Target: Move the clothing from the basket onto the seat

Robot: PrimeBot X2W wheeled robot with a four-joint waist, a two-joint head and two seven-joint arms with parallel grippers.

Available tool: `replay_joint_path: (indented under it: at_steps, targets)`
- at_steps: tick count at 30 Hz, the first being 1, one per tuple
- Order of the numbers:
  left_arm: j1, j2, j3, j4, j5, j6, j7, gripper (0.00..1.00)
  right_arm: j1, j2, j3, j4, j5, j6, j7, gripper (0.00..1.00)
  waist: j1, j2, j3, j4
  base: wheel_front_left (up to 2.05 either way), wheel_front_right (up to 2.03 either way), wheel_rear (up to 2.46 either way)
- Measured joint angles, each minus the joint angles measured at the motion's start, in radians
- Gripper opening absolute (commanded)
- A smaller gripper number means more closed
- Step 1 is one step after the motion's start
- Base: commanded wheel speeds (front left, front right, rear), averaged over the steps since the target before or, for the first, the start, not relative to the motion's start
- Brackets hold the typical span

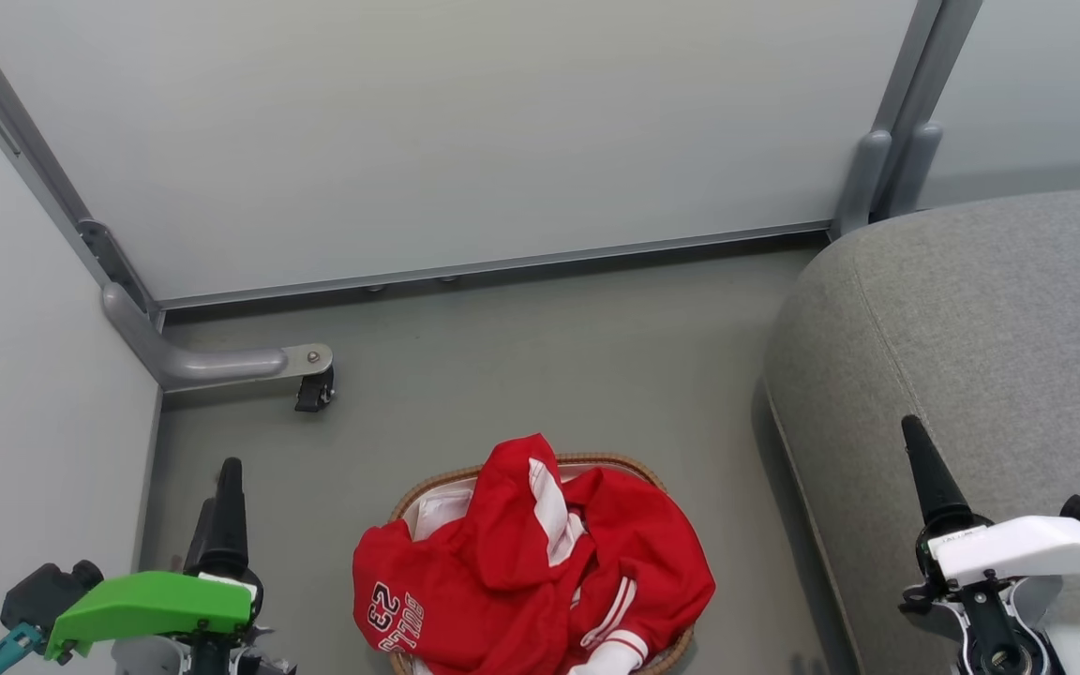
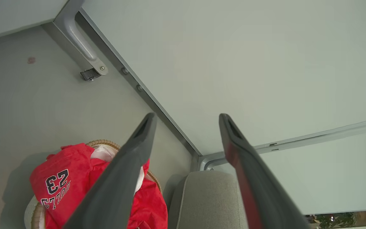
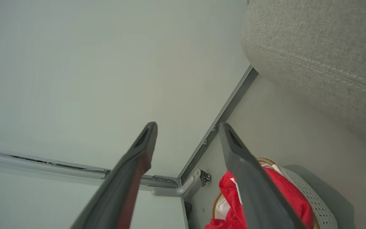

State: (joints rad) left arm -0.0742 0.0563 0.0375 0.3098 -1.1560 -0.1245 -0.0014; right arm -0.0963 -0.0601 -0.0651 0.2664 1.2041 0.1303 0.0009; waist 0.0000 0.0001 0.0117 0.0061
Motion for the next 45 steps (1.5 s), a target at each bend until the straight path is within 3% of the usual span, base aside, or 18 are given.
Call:
replay_joint_path:
  at_steps: [20, 45]
  targets:
    - [-0.033, 0.018, -0.077, 0.035, 0.351, 0.012, -0.071, 1.00, -0.053, -0.014, 0.058, -0.004, -0.323, 0.000, -0.072, 1.00, 0.0000, 0.0000, 0.001, 0.010, 0.00, 0.00, 0.00]
    - [-0.032, 0.024, -0.138, 0.029, 0.636, 0.054, -0.143, 1.00, -0.056, -0.002, 0.082, 0.011, -0.636, 0.000, -0.144, 1.00, 0.0000, 0.0000, -0.003, 0.010, 0.00, 0.00, 0.00]
